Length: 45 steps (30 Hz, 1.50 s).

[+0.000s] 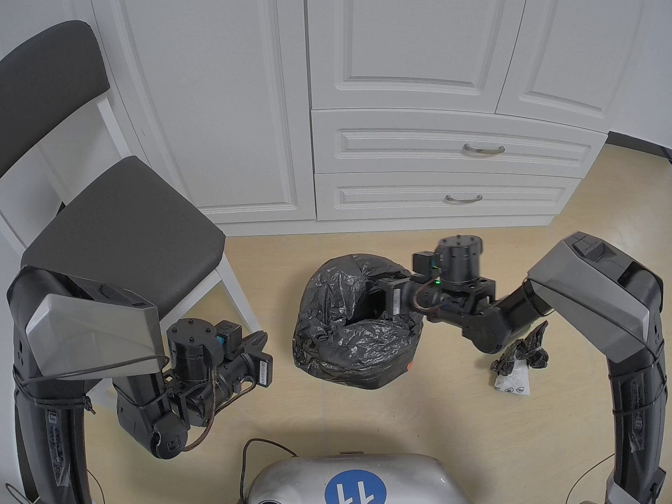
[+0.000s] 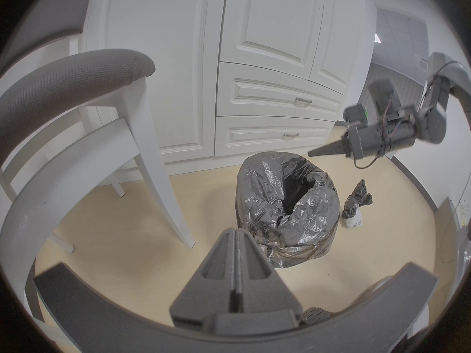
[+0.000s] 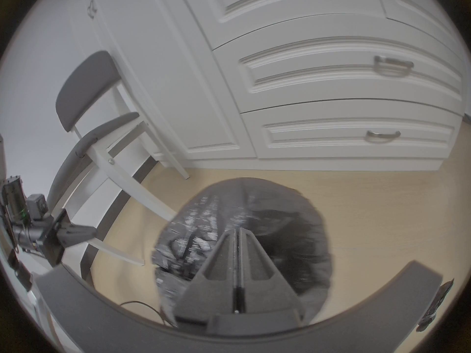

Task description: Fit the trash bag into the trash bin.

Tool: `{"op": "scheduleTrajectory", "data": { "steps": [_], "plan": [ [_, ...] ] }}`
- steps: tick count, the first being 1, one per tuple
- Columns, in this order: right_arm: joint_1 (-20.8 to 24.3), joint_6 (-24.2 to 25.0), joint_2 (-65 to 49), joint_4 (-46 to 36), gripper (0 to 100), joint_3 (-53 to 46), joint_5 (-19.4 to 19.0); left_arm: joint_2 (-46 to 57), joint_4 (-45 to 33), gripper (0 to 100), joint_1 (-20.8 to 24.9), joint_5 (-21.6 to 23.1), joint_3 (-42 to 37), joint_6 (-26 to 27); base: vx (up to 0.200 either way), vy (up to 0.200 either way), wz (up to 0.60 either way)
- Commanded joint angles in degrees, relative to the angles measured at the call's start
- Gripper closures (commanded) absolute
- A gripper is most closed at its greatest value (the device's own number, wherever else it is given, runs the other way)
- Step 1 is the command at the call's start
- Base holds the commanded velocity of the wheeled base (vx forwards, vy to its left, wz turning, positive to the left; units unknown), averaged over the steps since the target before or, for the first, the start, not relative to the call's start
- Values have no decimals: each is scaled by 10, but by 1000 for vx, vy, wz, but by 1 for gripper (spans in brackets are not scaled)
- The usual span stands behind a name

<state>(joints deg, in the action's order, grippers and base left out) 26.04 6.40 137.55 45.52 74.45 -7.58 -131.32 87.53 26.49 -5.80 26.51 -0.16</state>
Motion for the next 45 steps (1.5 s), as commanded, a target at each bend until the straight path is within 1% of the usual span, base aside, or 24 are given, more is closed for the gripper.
{"op": "scheduleTrajectory", "data": {
  "steps": [1, 2, 3, 5, 9, 10, 12, 14, 17, 19, 25, 27, 28, 29, 31, 33, 34, 35, 36, 38, 41, 42, 43, 45],
  "plan": [
    [93, 4, 8, -147, 100, 150, 73, -3, 3, 100, -13, -9, -39, -1, 0, 0, 0],
    [94, 4, 13, -159, 100, 162, 73, -3, 3, 100, -14, -10, -42, -1, 0, 0, 0],
    [96, 4, 36, -202, 100, 204, 73, 0, 3, 100, -22, -11, -46, -1, 0, 0, 0],
    [99, 4, 73, -259, 100, 272, 75, 3, 3, 100, -30, -11, -47, -1, 0, 0, 0],
    [97, -3, 122, -376, 100, 385, 76, 7, 3, 100, -31, -12, -51, -1, 0, 0, 0],
    [95, -5, 125, -407, 100, 401, 76, 6, 3, 100, -31, -12, -52, -2, 0, 0, 0],
    [90, -12, 124, -468, 100, 401, 75, 3, 3, 100, -30, -12, -55, -2, 0, 0, 0],
    [83, -24, 127, -484, 100, 401, 75, 0, 3, 100, -29, -12, -56, -3, 0, 0, 0],
    [77, -44, 141, -470, 100, 401, 76, -4, 3, 100, -27, -11, -55, -3, 0, 0, 0],
    [72, -55, 158, -443, 100, 401, 77, -6, 4, 100, -27, -12, -57, -3, 0, 0, 0],
    [63, -85, 153, -458, 100, 401, 78, -1, 4, 100, -28, -12, -61, -4, 0, 0, 0],
    [59, -127, 123, -467, 100, 342, 77, 1, 4, 100, -28, -12, -60, -4, 0, 0, 0],
    [58, -131, 121, -467, 100, 336, 77, 1, 4, 100, -28, -11, -60, -4, 0, 0, 0],
    [50, -177, 98, -459, 100, 276, 71, 1, 4, 100, -28, -12, -60, -4, 0, 0, 0],
    [47, -213, 76, -443, 100, 233, 69, 0, 4, 100, -28, -12, -60, -4, 0, 0, 0],
    [46, -232, 65, -415, 100, 199, 68, 0, 4, 100, -28, -12, -61, -4, 0, 0, 0],
    [46, -232, 65, -415, 100, 199, 68, 0, 4, 100, -28, -12, -61, -4, 0, 0, 0],
    [47, -242, 57, -388, 100, 171, 68, 1, 4, 100, -28, -12, -62, -4, 0, 0, 0],
    [49, -262, 46, -360, 100, 136, 68, 2, 4, 100, -28, -12, -63, -4, 0, 0, 0],
    [49, -296, 35, -339, 100, 100, 68, 4, 4, 100, -28, -12, -65, -4, 0, 0, 0],
    [47, -346, 21, -321, 100, 54, 68, 6, 4, 100, -28, -12, -65, -4, 0, 0, 0],
    [47, -348, 20, -320, 100, 52, 68, 7, 4, 100, -28, -12, -65, -4, 0, 0, 0],
    [46, -372, 17, -312, 100, 33, 68, 7, 4, 100, -28, -12, -65, -4, 0, 0, 0],
    [45, -380, 17, -308, 100, 27, 68, 6, 4, 100, -28, -12, -65, -4, 0, 0, 0]
  ]
}}
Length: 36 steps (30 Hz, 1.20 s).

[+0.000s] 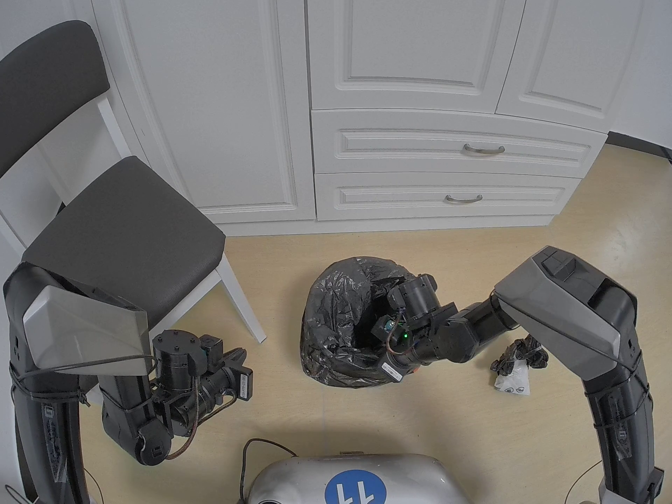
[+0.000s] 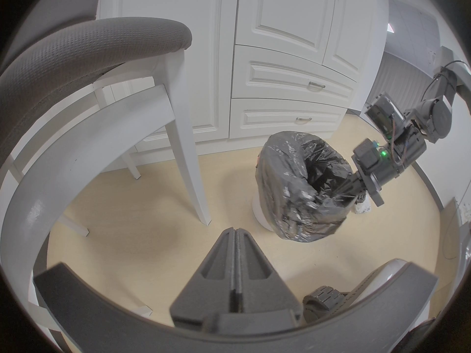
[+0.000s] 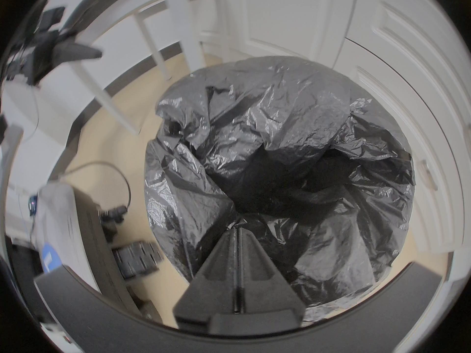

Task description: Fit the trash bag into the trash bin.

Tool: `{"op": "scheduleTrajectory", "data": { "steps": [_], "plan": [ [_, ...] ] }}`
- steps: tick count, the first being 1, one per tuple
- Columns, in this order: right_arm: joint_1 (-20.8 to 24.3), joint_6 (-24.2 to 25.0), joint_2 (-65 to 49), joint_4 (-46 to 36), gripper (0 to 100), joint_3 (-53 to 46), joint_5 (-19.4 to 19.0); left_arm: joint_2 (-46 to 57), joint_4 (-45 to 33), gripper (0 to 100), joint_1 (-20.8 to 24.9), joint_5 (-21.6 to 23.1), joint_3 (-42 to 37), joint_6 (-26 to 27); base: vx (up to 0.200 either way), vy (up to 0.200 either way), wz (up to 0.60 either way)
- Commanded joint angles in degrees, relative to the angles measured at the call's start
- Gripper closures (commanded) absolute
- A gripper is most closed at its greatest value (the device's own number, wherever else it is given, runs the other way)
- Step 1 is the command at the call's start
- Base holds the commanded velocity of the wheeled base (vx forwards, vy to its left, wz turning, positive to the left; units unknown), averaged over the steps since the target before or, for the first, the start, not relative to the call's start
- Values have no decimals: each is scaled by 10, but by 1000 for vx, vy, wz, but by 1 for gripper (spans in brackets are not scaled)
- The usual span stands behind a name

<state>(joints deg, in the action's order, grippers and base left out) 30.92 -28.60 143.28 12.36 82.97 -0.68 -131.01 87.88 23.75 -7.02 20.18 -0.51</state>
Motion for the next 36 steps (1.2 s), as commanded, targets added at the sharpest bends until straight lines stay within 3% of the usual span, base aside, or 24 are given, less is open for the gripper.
{"op": "scheduleTrajectory", "data": {
  "steps": [1, 10, 19, 23, 25, 27, 34, 36],
  "plan": [
    [-3, -30, -41, 24, 100, -58, -1, 3, 0, 100, 0, 0, -1, 0, 0, 0, 0],
    [-12, -7, 9, 124, 100, -25, 6, 3, 0, 100, -1, 0, 0, 0, 0, 0, 0],
    [-43, -37, 32, 130, 100, 12, 5, 8, 0, 100, -2, 0, 0, 0, 0, 0, 0],
    [-32, 15, 67, 136, 100, 68, 8, 15, 0, 100, 0, 0, 1, 0, 0, 0, 0],
    [-7, 109, 107, 149, 100, 130, 29, 15, 0, 100, 2, 0, 0, 0, 0, 0, 0],
    [2, 139, 123, 145, 100, 159, 48, 18, 0, 100, 6, 0, 1, 0, 0, 0, 0],
    [6, 146, 155, 145, 100, 210, 60, 29, 0, 100, 20, 0, 0, 1, 0, 0, 0],
    [16, 166, 186, 147, 100, 258, 78, 28, 0, 100, 23, 0, 0, 0, 0, 0, 0]
  ]
}}
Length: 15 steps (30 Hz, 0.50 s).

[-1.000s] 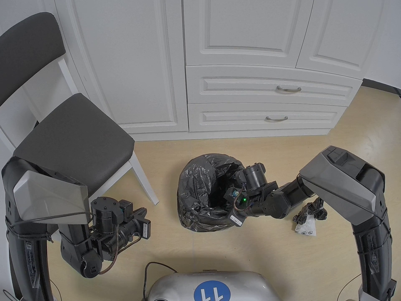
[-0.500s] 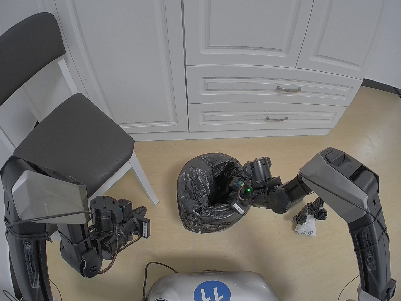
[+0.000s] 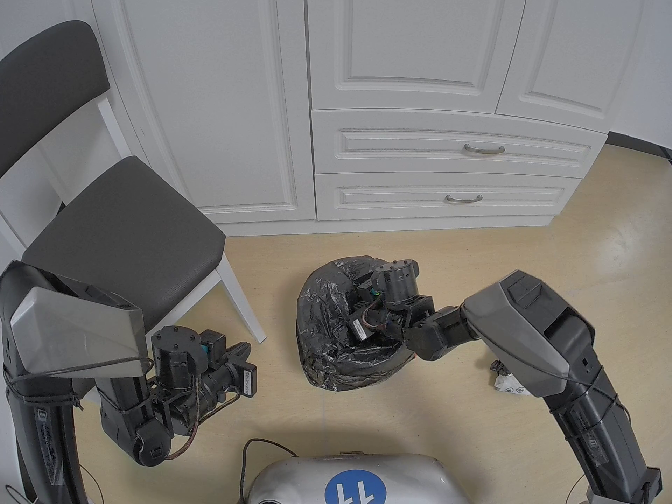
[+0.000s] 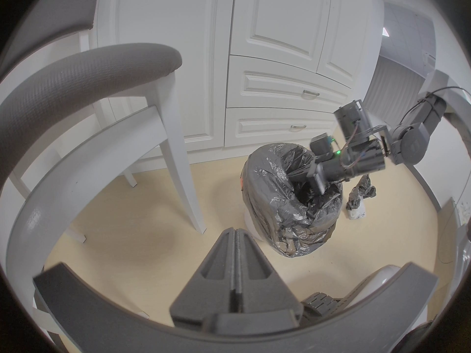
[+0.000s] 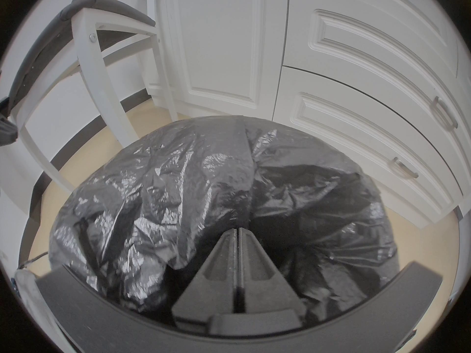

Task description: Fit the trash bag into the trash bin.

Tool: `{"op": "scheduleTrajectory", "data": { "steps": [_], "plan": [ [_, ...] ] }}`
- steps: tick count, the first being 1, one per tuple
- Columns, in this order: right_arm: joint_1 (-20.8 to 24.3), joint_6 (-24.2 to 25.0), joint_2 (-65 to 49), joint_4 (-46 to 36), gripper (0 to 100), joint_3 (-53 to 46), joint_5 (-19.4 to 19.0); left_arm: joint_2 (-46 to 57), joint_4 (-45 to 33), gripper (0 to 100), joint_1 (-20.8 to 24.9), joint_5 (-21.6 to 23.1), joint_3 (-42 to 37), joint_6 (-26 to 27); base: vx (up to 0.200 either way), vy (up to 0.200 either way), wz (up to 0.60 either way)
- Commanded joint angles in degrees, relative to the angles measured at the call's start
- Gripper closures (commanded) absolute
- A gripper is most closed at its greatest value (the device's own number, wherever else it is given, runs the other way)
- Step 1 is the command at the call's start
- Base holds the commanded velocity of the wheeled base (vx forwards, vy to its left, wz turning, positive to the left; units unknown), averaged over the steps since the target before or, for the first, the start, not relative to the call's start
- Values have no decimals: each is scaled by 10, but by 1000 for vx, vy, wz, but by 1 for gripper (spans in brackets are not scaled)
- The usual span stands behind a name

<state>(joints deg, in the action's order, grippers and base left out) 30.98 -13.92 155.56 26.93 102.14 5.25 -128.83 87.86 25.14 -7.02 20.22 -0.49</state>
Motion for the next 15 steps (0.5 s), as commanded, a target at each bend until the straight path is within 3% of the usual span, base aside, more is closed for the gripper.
{"op": "scheduleTrajectory", "data": {
  "steps": [1, 5, 15],
  "plan": [
    [19, 31, 76, 1, 100, 89, 33, 6, 0, 100, 9, 0, 0, 0, 0, 0, 0],
    [22, 43, 113, 0, 100, 124, 58, 6, 0, 100, 10, 0, -1, 0, 0, 0, 0],
    [22, 69, 94, 50, 100, 124, 52, 6, 0, 100, 11, 0, -2, 0, 0, 0, 0]
  ]
}}
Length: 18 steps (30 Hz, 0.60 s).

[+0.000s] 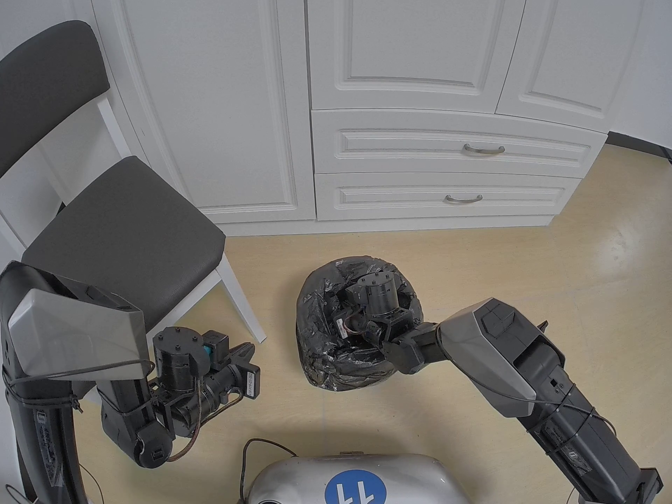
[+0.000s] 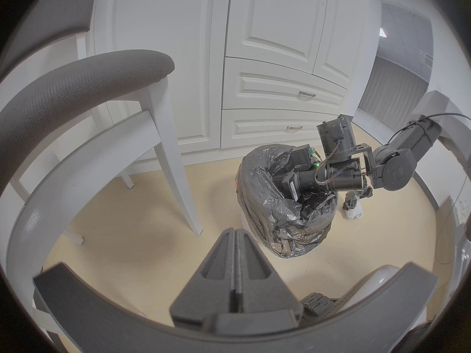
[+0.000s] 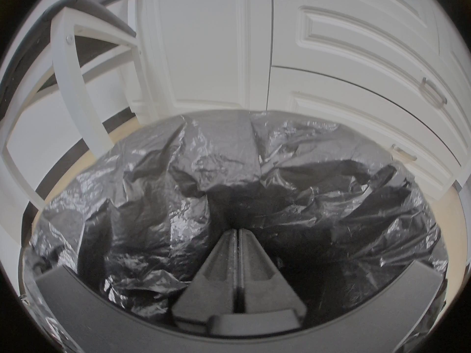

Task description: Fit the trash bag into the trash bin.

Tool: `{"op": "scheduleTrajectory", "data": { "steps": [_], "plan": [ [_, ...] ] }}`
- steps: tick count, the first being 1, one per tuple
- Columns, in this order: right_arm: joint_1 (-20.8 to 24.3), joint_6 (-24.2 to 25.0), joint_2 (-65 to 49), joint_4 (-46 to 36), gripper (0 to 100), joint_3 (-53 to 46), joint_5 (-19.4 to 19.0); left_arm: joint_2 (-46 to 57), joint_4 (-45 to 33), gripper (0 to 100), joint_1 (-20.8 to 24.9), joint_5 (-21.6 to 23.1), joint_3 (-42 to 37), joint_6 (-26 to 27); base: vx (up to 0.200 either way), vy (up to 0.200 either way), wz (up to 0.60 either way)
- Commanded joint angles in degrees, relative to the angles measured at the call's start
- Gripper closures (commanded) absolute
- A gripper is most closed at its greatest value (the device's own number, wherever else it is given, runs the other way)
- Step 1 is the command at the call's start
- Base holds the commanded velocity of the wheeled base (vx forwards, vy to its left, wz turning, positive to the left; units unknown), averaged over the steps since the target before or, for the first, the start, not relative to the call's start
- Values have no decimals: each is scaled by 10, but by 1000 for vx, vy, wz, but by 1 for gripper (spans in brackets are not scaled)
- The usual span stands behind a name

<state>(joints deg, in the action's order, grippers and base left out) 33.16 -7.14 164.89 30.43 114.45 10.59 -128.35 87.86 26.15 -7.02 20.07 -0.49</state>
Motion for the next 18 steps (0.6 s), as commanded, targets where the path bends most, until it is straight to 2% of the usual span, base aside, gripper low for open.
{"op": "scheduleTrajectory", "data": {
  "steps": [1, 5, 18],
  "plan": [
    [1, 1, -1, 27, 100, 1, -2, 1, 0, 100, 0, 0, 0, 0, 0, 0, 0],
    [-4, 1, -16, 67, 100, 1, -1, 2, 0, 100, 0, 0, 0, 0, 0, 0, 0],
    [8, 9, -6, 93, 100, 1, -2, 8, 0, 100, 0, 0, -1, 0, 0, 0, 0]
  ]
}}
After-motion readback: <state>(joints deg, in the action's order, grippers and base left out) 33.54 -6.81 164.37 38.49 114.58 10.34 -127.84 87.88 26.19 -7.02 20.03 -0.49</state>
